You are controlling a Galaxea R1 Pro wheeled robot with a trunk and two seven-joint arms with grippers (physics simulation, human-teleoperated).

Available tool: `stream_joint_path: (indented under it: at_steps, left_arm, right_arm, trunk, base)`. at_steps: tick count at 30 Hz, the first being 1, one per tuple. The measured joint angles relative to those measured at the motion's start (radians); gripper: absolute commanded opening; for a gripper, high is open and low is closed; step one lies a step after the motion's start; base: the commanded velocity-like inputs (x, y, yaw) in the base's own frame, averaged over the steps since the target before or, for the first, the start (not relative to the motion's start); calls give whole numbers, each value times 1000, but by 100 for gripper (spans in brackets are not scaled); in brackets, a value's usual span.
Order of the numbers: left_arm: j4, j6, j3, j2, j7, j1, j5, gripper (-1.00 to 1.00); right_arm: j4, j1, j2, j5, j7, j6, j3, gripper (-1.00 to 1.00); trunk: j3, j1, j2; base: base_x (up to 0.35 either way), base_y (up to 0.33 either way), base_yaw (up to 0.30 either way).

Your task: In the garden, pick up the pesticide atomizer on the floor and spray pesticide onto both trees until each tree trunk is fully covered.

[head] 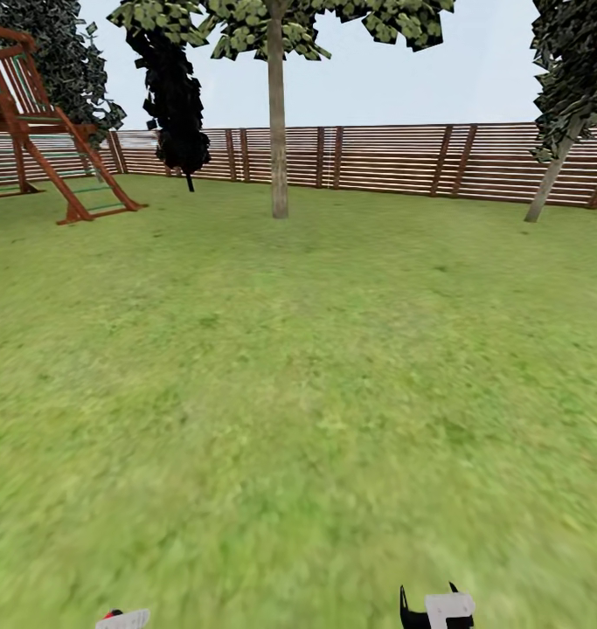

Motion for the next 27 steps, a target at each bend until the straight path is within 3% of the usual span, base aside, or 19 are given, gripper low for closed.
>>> stream_joint_path:
  at_steps: [27]
  left_arm:
    - [0,-1,0,0,0,2,0,-100]
  right_arm:
    - [0,0,0,0,0,0,0,100]
  trunk:
    - [0,0,0]
  base:
    - [339,0,0]
